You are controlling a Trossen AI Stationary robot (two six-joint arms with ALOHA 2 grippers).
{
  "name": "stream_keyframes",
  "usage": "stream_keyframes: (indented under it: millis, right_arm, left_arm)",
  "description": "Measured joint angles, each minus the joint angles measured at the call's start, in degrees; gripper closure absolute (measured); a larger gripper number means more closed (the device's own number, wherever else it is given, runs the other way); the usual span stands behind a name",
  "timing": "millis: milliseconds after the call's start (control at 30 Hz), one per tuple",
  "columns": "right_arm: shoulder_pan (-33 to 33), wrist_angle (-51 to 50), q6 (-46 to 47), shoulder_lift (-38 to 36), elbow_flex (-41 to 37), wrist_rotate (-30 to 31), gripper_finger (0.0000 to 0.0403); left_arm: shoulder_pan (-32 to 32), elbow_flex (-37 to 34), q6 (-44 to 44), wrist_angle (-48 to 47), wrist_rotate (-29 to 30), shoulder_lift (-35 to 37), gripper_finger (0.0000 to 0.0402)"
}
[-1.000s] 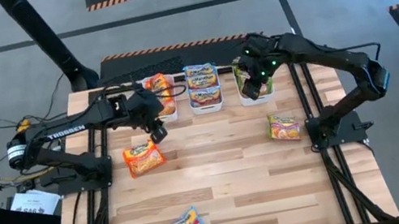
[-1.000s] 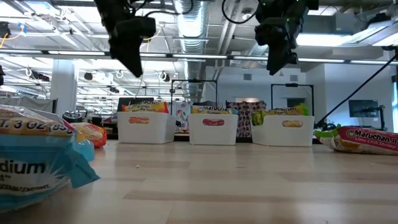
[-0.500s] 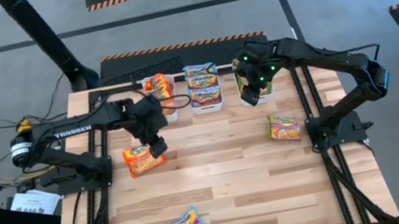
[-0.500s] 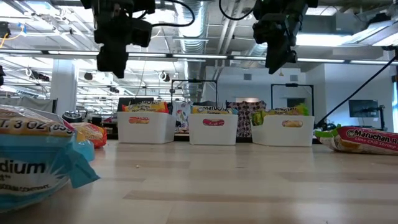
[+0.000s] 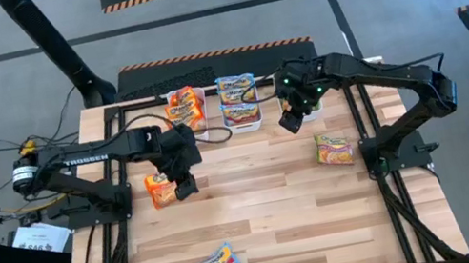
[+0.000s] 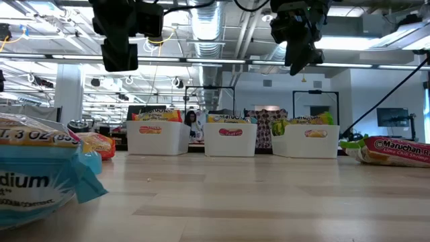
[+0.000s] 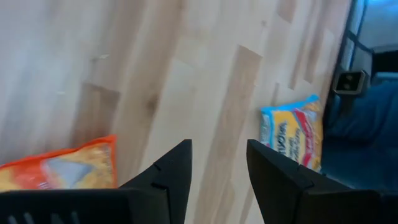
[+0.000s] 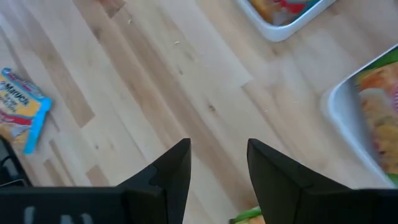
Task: Sort Maruchan noodles
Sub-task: Put the blue noodle pack into the center white bin
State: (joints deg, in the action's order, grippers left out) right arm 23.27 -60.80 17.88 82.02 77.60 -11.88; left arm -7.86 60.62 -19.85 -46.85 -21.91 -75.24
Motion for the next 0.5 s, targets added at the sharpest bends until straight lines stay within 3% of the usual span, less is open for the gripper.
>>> stream_keyframes:
  millis: [233, 500]
  right_arm:
    - [-4.62, 0.01, 5.63, 0.02, 0.0, -0.02, 0.022]
    - [-11.79, 0.09, 12.81, 0.02, 0.0, 0.0, 0.022]
  left_arm:
    - [5.38, 0.04, -4.01, 0.75, -1.25, -2.18, 0.0241]
    - [15.78, 0.04, -16.23, 6.65, -1.64, -9.52, 0.0219]
